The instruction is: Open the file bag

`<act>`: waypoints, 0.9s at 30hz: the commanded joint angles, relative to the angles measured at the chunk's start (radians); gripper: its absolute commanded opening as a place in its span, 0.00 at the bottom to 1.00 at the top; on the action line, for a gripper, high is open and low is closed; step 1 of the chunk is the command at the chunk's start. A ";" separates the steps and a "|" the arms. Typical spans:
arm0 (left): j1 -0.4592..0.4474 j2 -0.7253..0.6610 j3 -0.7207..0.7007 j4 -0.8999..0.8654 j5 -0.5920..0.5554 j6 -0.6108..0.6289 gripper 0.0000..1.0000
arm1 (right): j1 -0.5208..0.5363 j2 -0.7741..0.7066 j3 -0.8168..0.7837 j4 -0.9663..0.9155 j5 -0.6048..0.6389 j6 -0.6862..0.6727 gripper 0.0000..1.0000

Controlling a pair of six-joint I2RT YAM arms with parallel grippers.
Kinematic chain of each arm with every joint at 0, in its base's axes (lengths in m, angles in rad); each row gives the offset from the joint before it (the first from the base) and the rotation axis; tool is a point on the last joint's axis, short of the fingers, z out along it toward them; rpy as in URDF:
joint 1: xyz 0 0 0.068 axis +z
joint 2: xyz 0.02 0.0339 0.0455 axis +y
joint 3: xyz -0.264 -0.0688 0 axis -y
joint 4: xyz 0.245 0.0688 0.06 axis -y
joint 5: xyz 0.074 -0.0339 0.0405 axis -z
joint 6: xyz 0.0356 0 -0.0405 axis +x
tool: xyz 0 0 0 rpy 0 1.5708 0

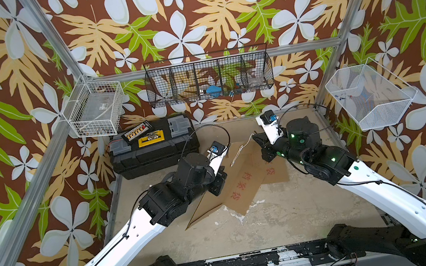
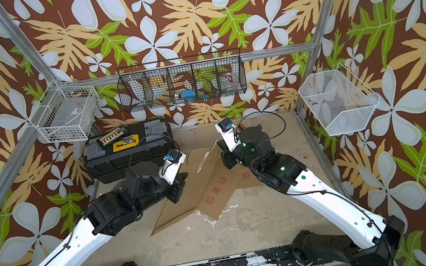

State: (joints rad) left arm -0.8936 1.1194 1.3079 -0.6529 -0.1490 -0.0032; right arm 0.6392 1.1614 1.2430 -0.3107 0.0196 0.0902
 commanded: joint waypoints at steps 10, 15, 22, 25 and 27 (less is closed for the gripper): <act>-0.001 -0.036 -0.040 0.038 0.064 0.013 0.00 | -0.021 -0.041 -0.015 0.010 0.035 0.046 0.00; -0.001 -0.052 -0.059 0.050 0.086 0.016 0.00 | -0.027 -0.058 -0.031 -0.008 0.073 0.045 0.00; -0.001 -0.092 -0.082 0.084 0.114 0.001 0.00 | -0.036 -0.071 -0.053 -0.026 0.086 0.056 0.00; -0.002 -0.125 -0.103 0.129 0.122 -0.030 0.00 | -0.035 -0.091 -0.071 -0.015 0.072 0.044 0.00; 0.000 -0.143 -0.121 0.165 0.128 -0.059 0.00 | -0.035 -0.111 -0.095 0.014 0.040 0.027 0.00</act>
State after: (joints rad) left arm -0.8940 0.9936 1.1988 -0.5774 -0.0433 -0.0223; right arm 0.6033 1.0691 1.1641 -0.3374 0.0837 0.1329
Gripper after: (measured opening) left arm 0.061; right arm 0.049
